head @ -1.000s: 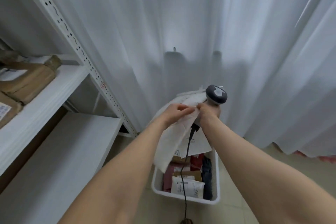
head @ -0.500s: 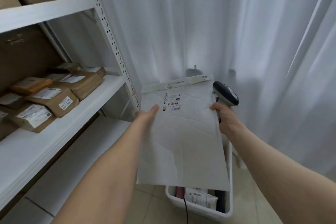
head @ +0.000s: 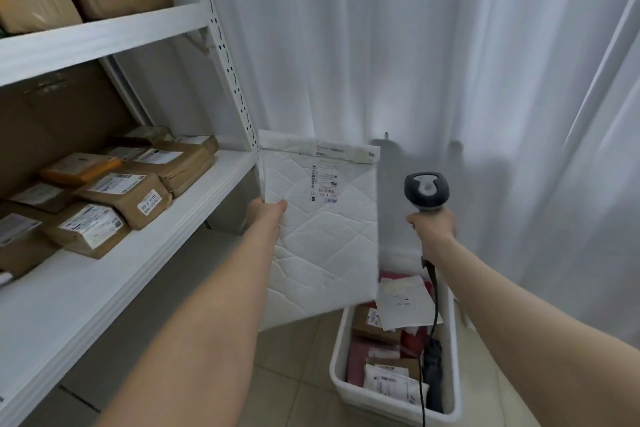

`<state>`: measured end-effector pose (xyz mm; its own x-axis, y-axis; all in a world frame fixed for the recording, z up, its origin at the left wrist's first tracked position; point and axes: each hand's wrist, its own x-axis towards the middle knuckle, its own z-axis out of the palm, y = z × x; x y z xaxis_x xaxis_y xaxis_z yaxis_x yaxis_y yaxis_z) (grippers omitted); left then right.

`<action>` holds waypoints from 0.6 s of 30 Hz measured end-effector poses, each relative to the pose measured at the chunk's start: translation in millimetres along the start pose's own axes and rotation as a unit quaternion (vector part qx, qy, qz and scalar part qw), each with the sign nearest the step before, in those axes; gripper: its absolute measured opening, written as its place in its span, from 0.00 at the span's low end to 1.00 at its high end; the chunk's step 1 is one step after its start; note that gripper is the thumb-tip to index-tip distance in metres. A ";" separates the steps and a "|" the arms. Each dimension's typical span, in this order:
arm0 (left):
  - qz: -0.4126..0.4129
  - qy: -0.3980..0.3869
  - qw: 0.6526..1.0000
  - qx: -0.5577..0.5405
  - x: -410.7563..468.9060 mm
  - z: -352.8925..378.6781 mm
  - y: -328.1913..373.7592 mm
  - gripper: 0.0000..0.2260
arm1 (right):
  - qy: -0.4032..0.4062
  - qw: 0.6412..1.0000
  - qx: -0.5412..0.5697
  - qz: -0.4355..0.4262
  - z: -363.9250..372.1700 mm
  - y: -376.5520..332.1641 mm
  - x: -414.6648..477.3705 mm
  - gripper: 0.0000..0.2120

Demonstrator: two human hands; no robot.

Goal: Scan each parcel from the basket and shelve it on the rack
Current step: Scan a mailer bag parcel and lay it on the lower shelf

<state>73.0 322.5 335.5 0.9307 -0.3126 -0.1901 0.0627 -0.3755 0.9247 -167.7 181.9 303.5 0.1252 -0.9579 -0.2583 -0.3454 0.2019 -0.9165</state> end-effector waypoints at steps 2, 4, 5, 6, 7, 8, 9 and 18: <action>0.005 -0.007 1.000 -0.007 2.5 -0.5 -2.4 0.16 | -0.035 0.998 0.055 0.008 4.4 -1.5 -7.4 0.08; 0.009 -0.015 1.000 -0.014 4.5 0.6 -6.2 0.16 | -0.090 0.988 0.124 0.020 9.8 -5.8 -18.9 0.07; 0.012 -0.018 1.000 -0.016 4.8 1.3 -7.6 0.16 | -0.122 0.980 0.157 0.022 12.7 -9.3 -25.5 0.06; 0.013 -0.021 1.000 -0.017 5.0 2.1 -8.6 0.16 | -0.152 0.971 0.183 0.021 15.7 -13.4 -31.9 0.06; 0.016 -0.023 0.999 -0.016 5.7 3.1 -9.3 0.16 | -0.176 0.964 0.197 0.018 18.8 -17.3 -37.6 0.05; 0.018 -0.026 0.999 -0.014 6.0 3.8 -9.6 0.16 | -0.195 0.960 0.199 0.014 21.5 -20.9 -42.8 0.05; 0.019 -0.031 0.999 -0.015 6.2 4.7 -9.6 0.16 | -0.208 0.959 0.193 0.008 24.5 -24.2 -47.1 0.04; 0.016 -0.047 0.998 -0.038 2.7 9.8 -5.0 0.19 | -0.231 0.963 0.135 0.005 26.9 -36.2 -59.3 0.02</action>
<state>71.6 315.0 327.2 0.8945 -0.4059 -0.1872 0.0643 -0.2975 0.9526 -137.6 236.9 343.8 0.5456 -0.7751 -0.3185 -0.1016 0.3161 -0.9433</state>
